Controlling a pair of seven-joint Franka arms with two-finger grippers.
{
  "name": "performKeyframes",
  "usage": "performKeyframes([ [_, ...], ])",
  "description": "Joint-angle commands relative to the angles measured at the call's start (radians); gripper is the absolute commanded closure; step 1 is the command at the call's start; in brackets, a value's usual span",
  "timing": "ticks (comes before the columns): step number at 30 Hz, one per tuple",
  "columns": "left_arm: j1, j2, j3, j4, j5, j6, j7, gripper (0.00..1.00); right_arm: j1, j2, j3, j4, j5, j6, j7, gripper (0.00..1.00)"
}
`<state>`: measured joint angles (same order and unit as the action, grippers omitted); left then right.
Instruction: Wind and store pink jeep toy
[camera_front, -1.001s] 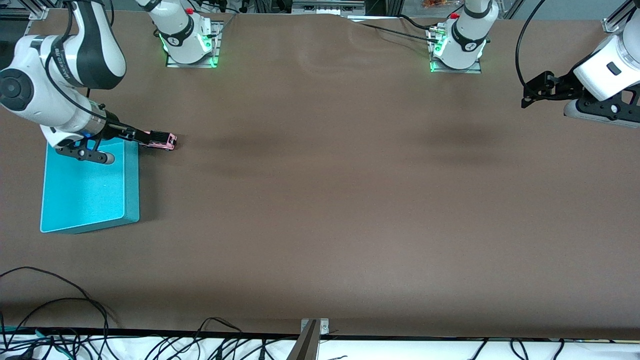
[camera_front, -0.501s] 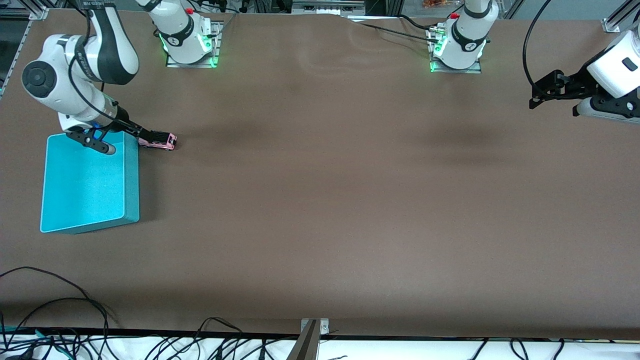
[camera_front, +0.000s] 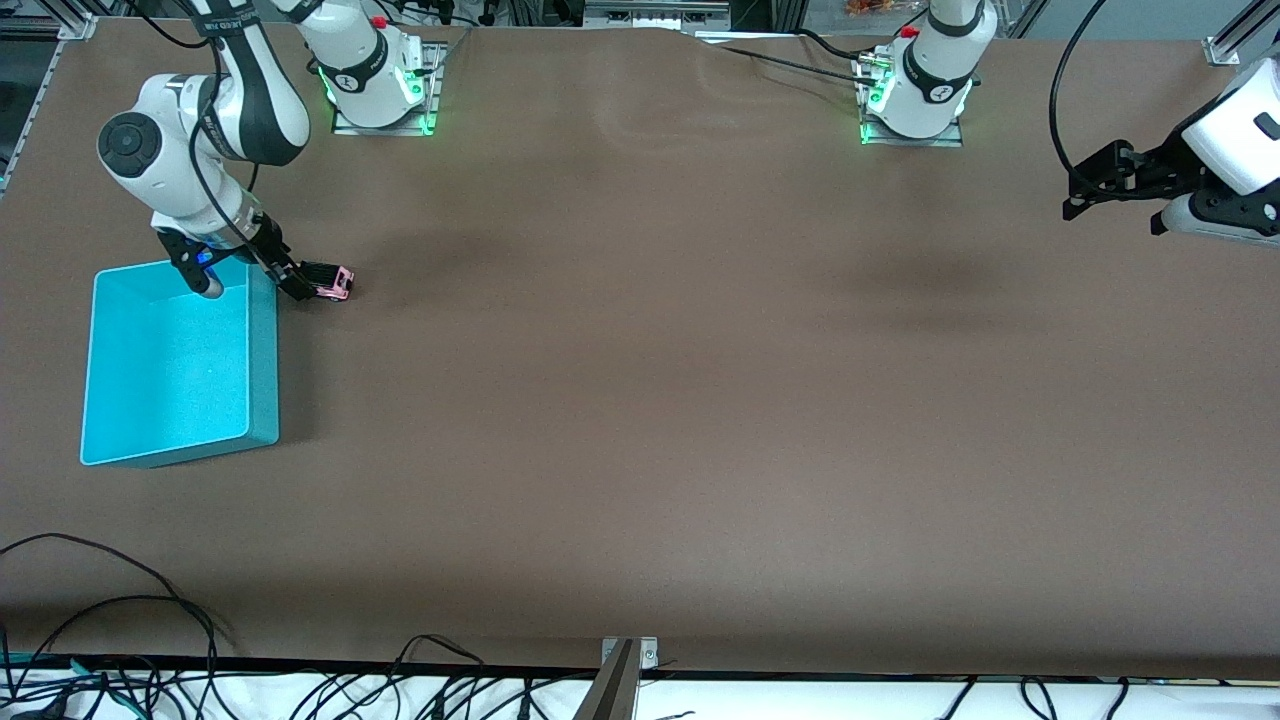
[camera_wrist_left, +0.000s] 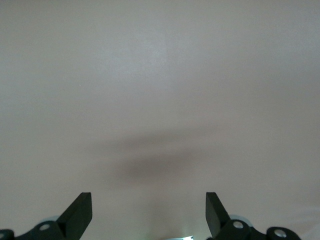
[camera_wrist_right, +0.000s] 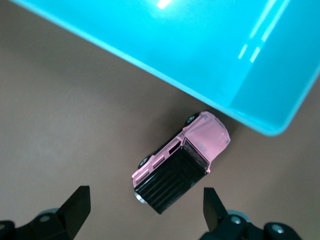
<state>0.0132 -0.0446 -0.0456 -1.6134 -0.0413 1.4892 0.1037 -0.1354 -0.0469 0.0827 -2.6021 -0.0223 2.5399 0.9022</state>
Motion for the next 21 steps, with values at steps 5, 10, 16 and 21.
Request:
performKeyframes([
  [5, -0.004, 0.022, -0.002, 0.038, 0.014, 0.005, -0.007, 0.0, -0.001, 0.028, 0.002, -0.056, -0.008, 0.109, 0.336, 0.0],
  [10, -0.019, 0.02, -0.033, 0.038, 0.073, 0.008, -0.009, 0.0, -0.001, 0.048, 0.002, -0.061, -0.008, 0.129, 0.418, 0.0],
  [16, -0.013, 0.02, -0.034, 0.038, 0.072, 0.006, -0.007, 0.0, -0.001, 0.065, -0.001, -0.062, -0.01, 0.145, 0.501, 0.0],
  [21, -0.007, 0.023, -0.034, 0.033, 0.061, 0.003, -0.007, 0.0, -0.003, 0.079, -0.003, -0.075, -0.013, 0.145, 0.524, 0.0],
])
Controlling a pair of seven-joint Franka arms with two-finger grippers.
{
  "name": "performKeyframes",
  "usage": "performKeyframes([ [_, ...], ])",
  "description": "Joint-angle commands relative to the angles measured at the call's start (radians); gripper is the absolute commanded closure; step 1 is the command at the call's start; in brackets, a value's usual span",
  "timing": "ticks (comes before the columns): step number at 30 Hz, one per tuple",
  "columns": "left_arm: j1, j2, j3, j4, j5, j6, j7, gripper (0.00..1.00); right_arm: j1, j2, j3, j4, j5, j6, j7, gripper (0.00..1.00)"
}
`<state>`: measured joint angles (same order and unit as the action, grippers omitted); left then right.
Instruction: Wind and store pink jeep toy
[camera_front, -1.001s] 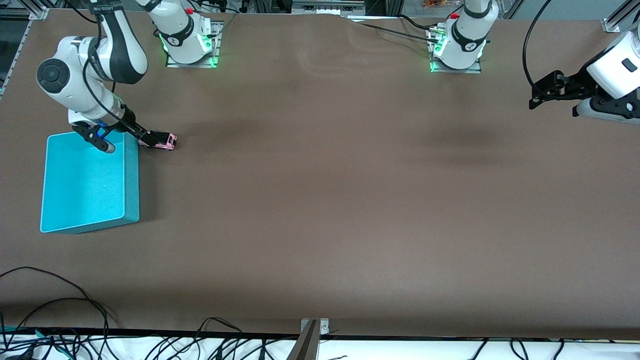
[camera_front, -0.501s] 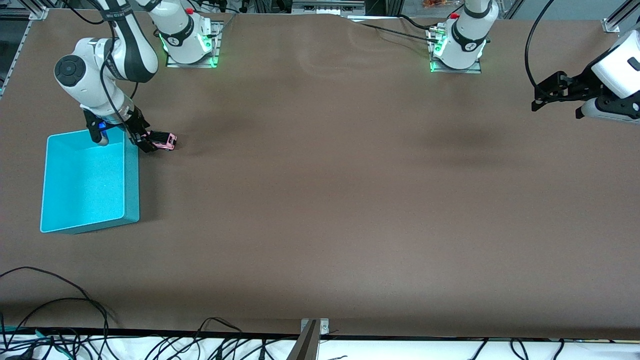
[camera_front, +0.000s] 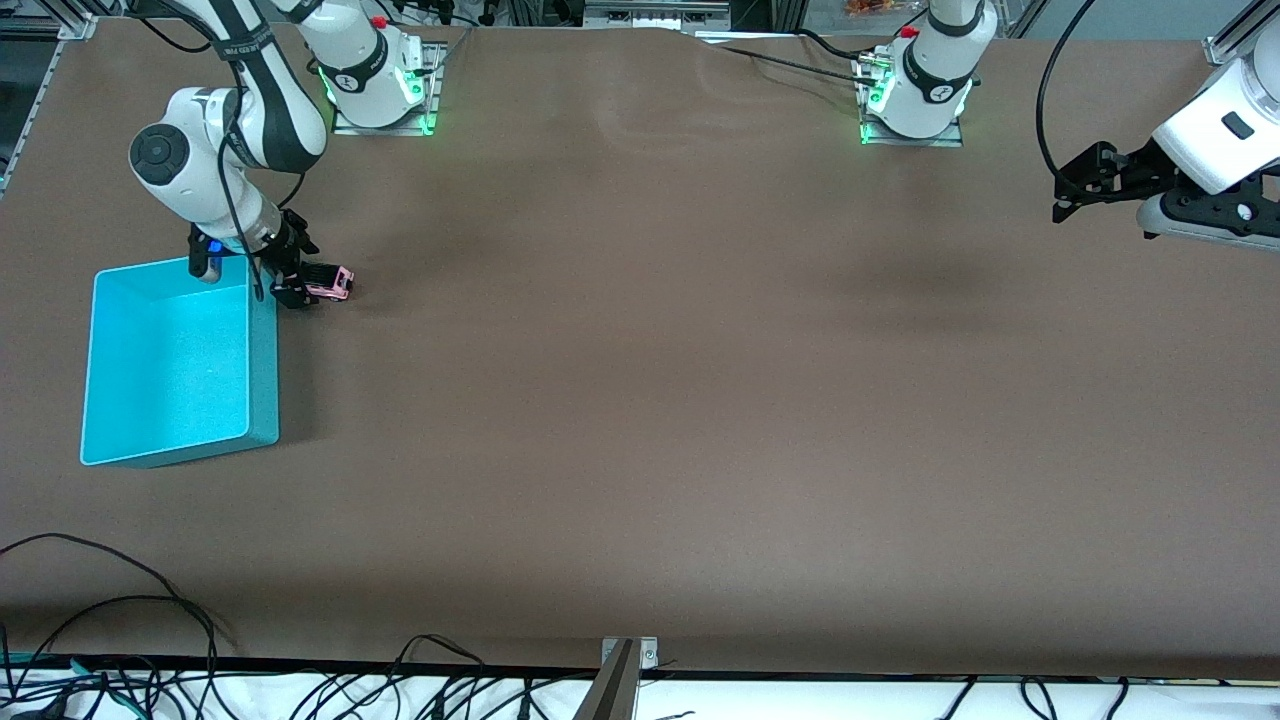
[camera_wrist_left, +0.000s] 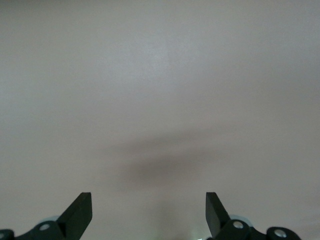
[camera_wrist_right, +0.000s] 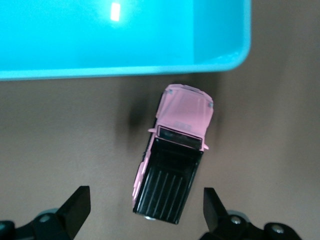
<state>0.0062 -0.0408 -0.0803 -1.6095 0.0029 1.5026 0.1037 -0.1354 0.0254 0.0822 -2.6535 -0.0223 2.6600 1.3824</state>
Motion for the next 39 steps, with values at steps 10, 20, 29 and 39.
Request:
performKeyframes([
  [10, 0.0, 0.019, 0.001, 0.029, 0.014, -0.01, -0.007, 0.0, -0.003, 0.063, -0.012, -0.025, -0.019, 0.047, 0.046, 0.0],
  [20, 0.0, 0.019, 0.001, 0.031, 0.014, -0.012, -0.007, 0.0, -0.003, 0.1, -0.058, -0.022, -0.06, 0.1, 0.044, 0.05],
  [29, 0.0, 0.019, 0.001, 0.031, 0.014, -0.012, -0.005, 0.0, 0.0, 0.09, -0.061, -0.011, -0.064, 0.1, 0.046, 1.0],
  [39, 0.0, 0.018, 0.001, 0.031, 0.014, -0.012, -0.005, 0.0, 0.022, 0.051, -0.042, 0.027, -0.068, 0.09, 0.047, 1.0],
])
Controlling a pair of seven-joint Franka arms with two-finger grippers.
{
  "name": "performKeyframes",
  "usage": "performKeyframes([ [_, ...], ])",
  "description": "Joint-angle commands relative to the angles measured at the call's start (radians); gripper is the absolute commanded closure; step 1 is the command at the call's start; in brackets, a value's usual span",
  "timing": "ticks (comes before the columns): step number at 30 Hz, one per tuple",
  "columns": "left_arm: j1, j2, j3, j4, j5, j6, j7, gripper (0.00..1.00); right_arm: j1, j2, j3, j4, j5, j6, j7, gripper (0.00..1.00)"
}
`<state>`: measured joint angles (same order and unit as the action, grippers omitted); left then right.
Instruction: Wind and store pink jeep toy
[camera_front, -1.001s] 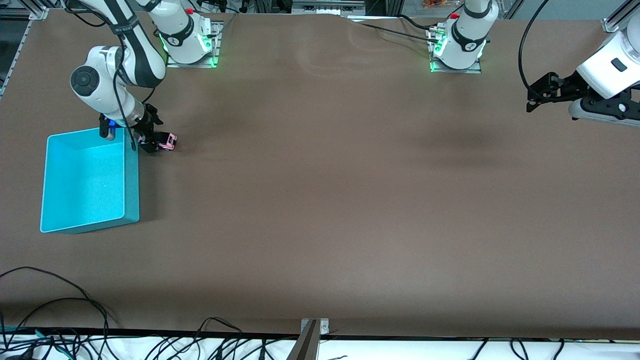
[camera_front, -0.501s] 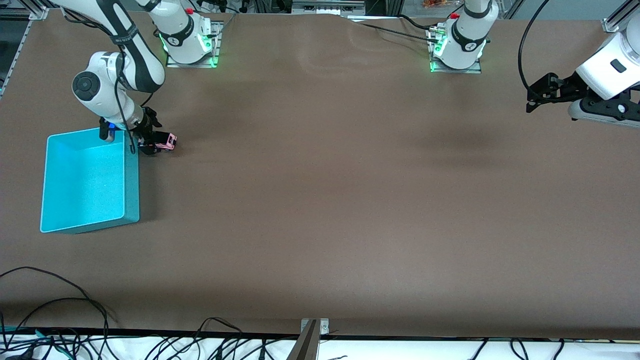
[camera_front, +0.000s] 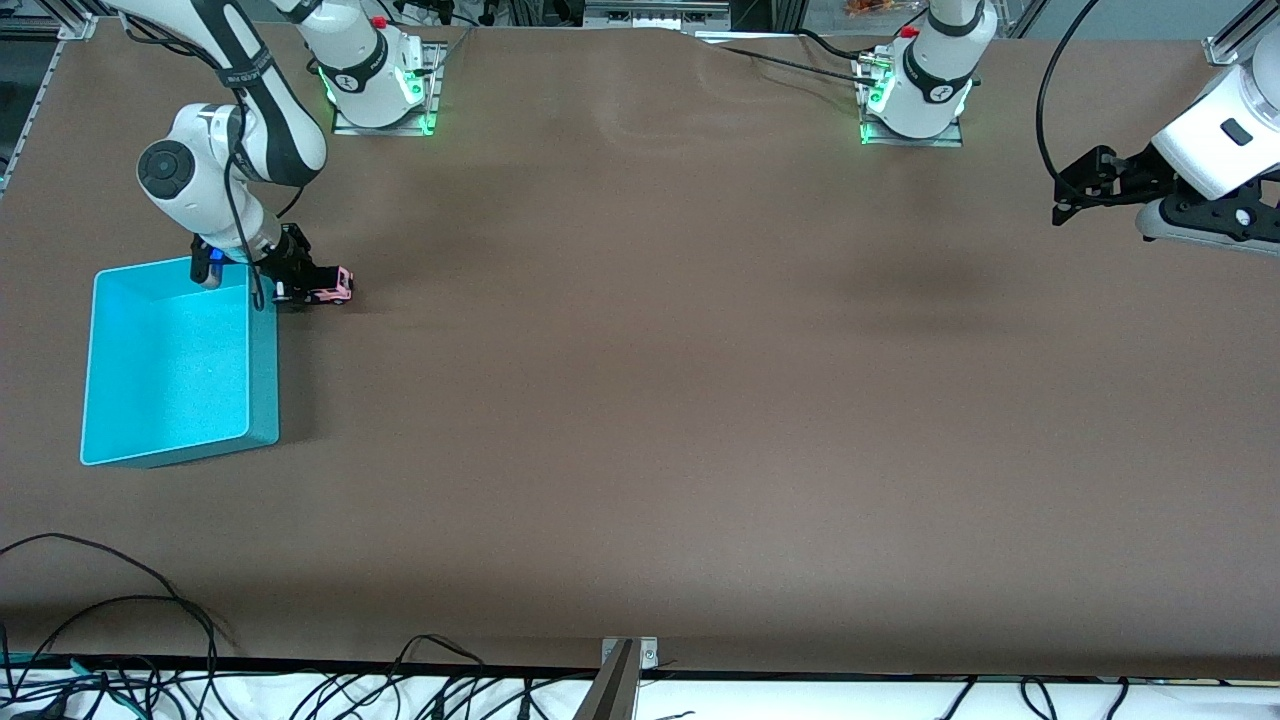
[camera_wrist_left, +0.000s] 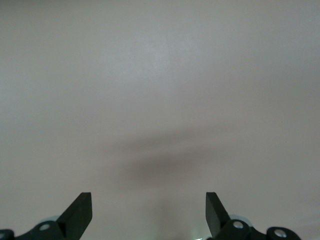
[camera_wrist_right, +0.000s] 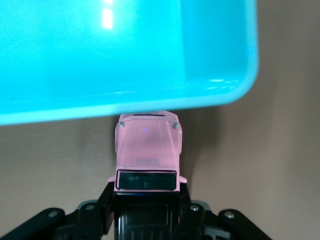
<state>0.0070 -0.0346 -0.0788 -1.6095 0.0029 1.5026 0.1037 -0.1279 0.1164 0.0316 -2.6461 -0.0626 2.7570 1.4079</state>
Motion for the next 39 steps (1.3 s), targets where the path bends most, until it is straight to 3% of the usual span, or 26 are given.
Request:
performKeyframes([
  [1, -0.001, 0.013, -0.001, 0.031, 0.014, -0.012, -0.005, 0.0, 0.019, -0.044, 0.008, 0.029, -0.028, -0.014, 0.022, 1.0],
  [8, -0.001, 0.013, -0.001, 0.031, 0.014, -0.012, -0.005, 0.0, 0.031, -0.067, 0.051, 0.153, -0.037, -0.187, -0.006, 1.0],
  [17, -0.001, 0.013, -0.001, 0.031, 0.014, -0.012, -0.005, 0.0, 0.031, -0.067, 0.086, 0.36, -0.025, -0.474, -0.197, 1.0],
  [25, -0.001, 0.013, -0.001, 0.031, 0.014, -0.012, -0.004, 0.0, 0.028, -0.067, 0.076, 0.454, -0.016, -0.646, -0.554, 1.0],
  [39, -0.001, 0.012, -0.001, 0.031, 0.014, -0.012, -0.004, 0.0, 0.022, -0.052, -0.17, 0.477, -0.034, -0.731, -1.254, 1.0],
])
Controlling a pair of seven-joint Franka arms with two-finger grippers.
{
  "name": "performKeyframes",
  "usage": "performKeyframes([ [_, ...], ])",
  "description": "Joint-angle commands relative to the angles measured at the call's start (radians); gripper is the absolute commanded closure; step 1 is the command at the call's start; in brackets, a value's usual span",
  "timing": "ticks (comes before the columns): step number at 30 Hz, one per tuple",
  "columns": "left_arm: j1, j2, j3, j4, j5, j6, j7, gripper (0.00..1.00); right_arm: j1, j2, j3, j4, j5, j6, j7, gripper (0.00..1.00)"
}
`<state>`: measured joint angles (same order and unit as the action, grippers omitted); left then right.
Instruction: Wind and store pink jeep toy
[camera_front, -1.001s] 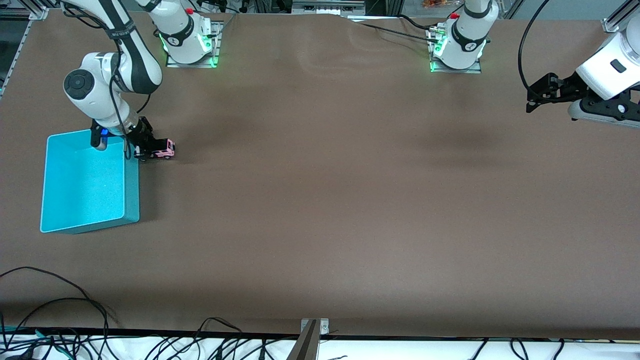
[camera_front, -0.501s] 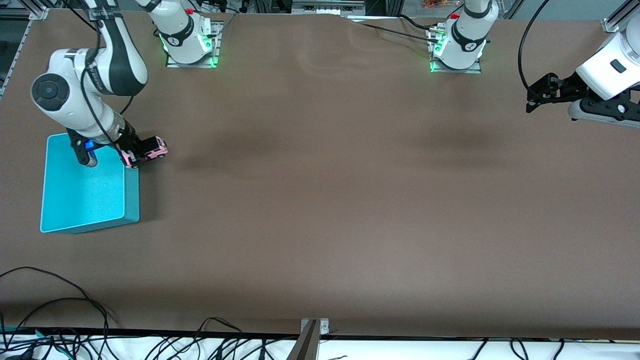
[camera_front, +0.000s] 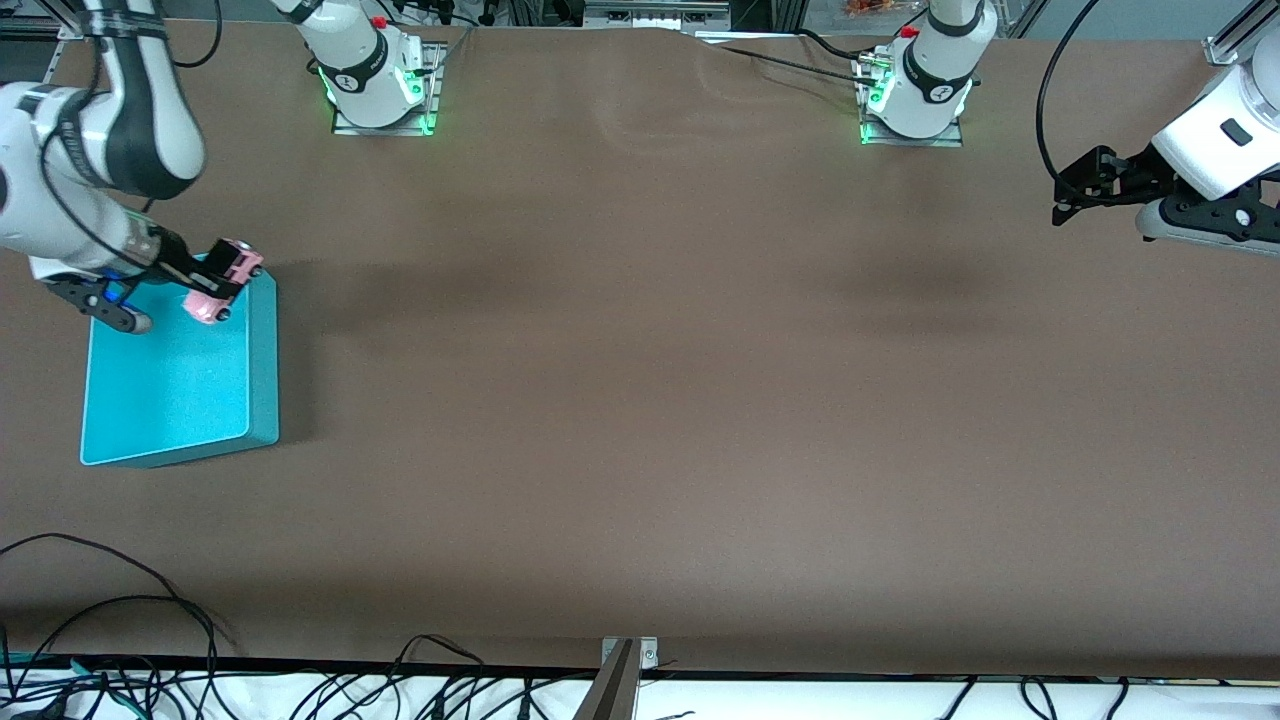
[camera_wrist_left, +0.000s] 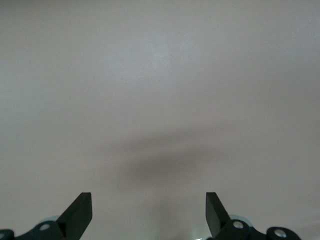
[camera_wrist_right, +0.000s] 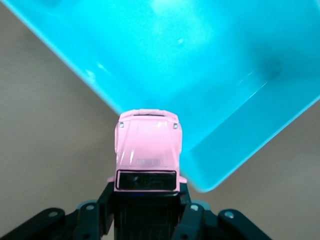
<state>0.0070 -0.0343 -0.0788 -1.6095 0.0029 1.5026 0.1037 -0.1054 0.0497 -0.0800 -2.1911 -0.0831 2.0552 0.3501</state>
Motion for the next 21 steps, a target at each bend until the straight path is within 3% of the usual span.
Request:
performKeyframes([
  [1, -0.001, 0.013, -0.001, 0.031, 0.014, -0.012, -0.004, 0.0, 0.0, 0.022, -0.066, 0.022, -0.02, -0.029, -0.236, 1.0],
  [12, -0.001, 0.013, -0.001, 0.033, 0.012, -0.012, -0.004, 0.0, -0.002, 0.133, -0.08, 0.024, -0.221, 0.016, -0.421, 1.0],
  [21, -0.001, 0.013, -0.001, 0.033, 0.012, -0.012, -0.004, 0.0, -0.005, 0.217, -0.08, 0.077, -0.228, 0.117, -0.436, 1.0],
])
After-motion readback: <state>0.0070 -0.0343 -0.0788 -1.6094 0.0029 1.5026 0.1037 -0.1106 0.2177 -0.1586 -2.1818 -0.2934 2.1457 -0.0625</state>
